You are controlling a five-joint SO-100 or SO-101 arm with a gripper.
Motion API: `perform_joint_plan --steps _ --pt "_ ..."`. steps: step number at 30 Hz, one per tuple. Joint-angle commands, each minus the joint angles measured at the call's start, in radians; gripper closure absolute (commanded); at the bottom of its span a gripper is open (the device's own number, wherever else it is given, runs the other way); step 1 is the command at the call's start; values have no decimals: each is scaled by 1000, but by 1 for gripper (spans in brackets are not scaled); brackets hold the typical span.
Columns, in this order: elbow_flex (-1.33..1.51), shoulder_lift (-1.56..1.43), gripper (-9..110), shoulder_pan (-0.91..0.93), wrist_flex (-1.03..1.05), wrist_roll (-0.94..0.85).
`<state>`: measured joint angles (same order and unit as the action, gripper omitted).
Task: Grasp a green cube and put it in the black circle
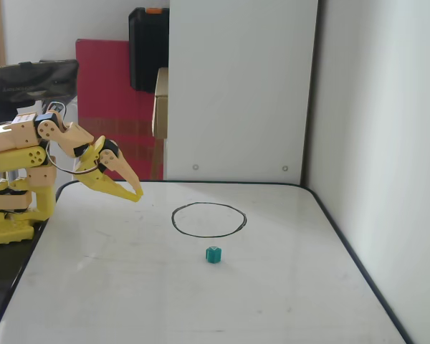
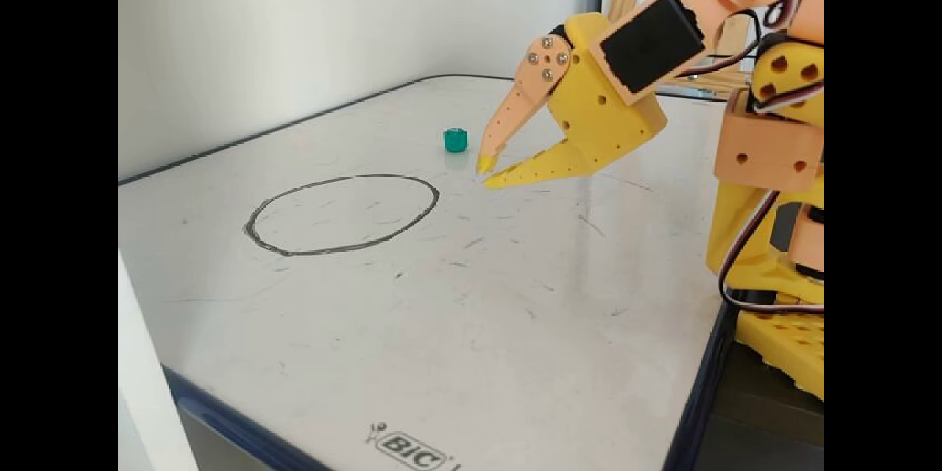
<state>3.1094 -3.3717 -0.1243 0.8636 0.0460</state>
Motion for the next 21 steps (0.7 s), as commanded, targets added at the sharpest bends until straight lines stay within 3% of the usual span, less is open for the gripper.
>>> perform_joint_plan --steps 1,21 --pt "31 -8 101 -52 8 -130" --pt "31 -8 99 -51 2 -124"
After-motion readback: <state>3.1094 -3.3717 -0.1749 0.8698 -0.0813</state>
